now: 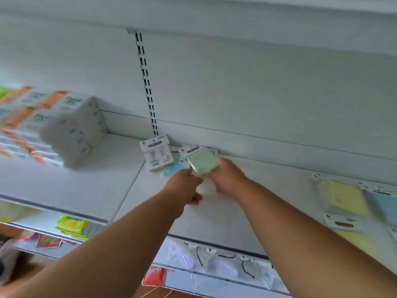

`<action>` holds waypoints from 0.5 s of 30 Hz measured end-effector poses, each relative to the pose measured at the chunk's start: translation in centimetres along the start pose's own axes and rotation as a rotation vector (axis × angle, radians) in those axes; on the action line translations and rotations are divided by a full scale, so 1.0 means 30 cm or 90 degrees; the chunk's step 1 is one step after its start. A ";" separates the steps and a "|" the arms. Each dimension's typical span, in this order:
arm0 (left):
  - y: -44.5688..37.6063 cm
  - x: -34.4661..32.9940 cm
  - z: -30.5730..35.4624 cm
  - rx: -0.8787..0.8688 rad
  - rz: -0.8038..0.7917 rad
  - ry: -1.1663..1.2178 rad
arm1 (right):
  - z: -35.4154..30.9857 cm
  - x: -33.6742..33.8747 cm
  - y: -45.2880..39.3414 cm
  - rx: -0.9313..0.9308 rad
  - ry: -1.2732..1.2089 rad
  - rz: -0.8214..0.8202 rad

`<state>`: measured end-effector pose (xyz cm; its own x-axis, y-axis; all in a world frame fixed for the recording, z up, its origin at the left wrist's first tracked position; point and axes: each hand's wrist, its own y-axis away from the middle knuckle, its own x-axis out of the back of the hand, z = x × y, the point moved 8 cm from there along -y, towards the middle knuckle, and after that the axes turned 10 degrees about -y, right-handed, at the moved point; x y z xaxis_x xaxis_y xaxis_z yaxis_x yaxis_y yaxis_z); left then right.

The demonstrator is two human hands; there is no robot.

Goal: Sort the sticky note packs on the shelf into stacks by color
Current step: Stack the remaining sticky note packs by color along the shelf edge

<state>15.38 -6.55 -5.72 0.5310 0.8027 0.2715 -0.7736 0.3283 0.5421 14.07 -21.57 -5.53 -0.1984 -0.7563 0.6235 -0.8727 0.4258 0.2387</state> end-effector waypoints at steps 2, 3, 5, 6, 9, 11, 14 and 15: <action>-0.016 0.001 0.002 0.014 -0.022 0.069 | 0.013 -0.017 -0.005 -0.010 -0.051 0.007; -0.027 0.004 -0.006 0.017 -0.013 0.086 | 0.024 -0.016 0.003 -0.014 -0.062 0.036; -0.051 0.018 -0.023 0.011 0.031 0.084 | 0.052 0.005 0.033 -0.038 -0.105 0.124; -0.061 0.025 -0.033 0.003 0.057 0.060 | 0.071 0.019 0.054 -0.054 -0.147 0.170; -0.068 0.016 -0.043 -0.017 0.096 -0.002 | 0.126 0.062 0.124 -0.077 -0.293 0.251; -0.051 -0.032 -0.031 -0.046 0.064 -0.033 | 0.161 0.101 0.180 -0.085 -0.394 0.260; 0.007 -0.135 -0.004 -0.132 -0.001 -0.106 | 0.228 0.186 0.269 -0.116 -0.536 0.234; 0.034 -0.175 0.001 -0.161 -0.017 -0.131 | 0.255 0.221 0.302 -0.125 -0.542 0.235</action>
<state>11.83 -10.45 -6.57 0.5907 0.6830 0.4296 -0.8064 0.4817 0.3430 1.45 -26.54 -4.91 -0.7730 -0.6324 -0.0498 -0.6149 0.7276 0.3042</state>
